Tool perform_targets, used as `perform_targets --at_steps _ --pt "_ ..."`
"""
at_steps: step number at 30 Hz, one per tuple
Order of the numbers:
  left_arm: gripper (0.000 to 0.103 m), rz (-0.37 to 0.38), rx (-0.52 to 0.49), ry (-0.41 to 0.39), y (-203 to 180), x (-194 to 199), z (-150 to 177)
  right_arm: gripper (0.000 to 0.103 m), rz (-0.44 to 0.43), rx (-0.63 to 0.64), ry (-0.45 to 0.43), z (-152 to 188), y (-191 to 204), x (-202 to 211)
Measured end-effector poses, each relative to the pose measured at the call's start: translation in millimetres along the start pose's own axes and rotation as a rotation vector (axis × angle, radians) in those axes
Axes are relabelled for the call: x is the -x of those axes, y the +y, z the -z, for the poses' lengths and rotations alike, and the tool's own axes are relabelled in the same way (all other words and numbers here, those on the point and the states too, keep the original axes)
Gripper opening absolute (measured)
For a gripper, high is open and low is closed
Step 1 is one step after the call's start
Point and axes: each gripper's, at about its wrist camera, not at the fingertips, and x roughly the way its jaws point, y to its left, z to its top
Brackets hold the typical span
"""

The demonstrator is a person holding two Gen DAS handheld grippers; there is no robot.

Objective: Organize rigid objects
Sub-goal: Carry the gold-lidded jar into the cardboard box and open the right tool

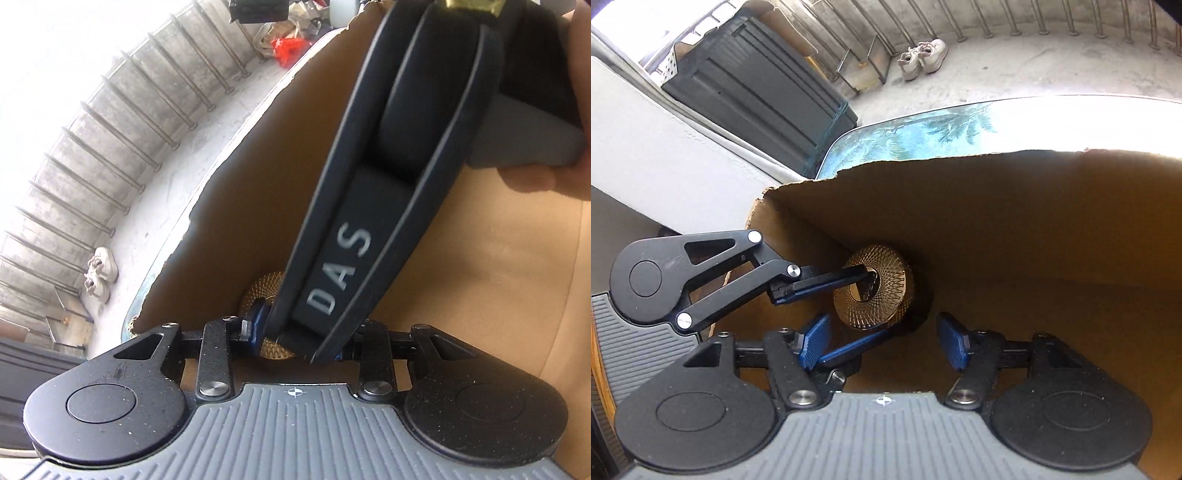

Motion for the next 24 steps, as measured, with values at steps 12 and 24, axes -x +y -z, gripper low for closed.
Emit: perform_targets --at_steps 12,24 --pt "0.027 -0.02 0.02 0.009 13.7 12.1 -12.1 0.03 -0.078 -0.134 -0.046 0.6 -20.4 -0.8" --pt "0.032 -0.155 0.007 -0.004 14.3 60.7 -16.4 0.031 -0.081 -0.066 -0.055 3.9 -4.4 25.2"
